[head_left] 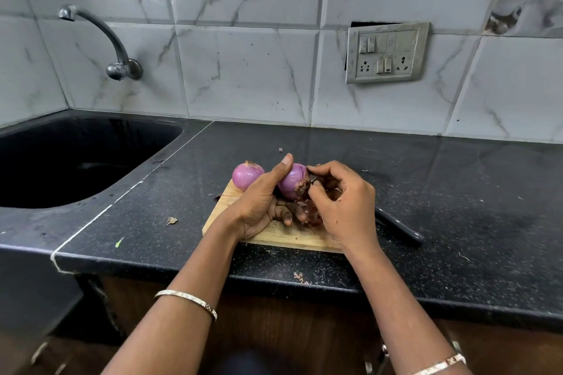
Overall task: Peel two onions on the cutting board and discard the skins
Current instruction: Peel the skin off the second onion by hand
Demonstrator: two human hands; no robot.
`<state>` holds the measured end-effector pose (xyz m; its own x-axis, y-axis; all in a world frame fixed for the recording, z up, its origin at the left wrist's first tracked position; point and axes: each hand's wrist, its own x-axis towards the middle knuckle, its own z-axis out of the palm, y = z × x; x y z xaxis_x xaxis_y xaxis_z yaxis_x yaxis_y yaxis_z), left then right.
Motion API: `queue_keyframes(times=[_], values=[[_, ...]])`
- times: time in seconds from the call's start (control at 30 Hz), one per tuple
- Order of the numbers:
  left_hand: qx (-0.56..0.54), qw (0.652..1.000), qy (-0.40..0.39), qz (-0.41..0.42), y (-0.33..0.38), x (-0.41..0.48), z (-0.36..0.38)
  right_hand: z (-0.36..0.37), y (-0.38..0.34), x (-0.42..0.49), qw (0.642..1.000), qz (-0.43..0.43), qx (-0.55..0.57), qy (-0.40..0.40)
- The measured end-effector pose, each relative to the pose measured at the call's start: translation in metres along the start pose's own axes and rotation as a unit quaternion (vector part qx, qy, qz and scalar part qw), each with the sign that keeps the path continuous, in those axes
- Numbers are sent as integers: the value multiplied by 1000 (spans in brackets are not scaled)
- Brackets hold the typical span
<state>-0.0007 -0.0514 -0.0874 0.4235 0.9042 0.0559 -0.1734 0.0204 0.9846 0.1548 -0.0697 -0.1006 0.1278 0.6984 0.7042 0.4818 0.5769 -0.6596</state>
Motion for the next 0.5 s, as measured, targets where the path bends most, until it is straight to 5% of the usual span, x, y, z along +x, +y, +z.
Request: queue_keyframes(times=[0.5], values=[[-33, 999, -6, -3, 1, -1, -1, 1, -1, -1, 999, 25, 41, -14]])
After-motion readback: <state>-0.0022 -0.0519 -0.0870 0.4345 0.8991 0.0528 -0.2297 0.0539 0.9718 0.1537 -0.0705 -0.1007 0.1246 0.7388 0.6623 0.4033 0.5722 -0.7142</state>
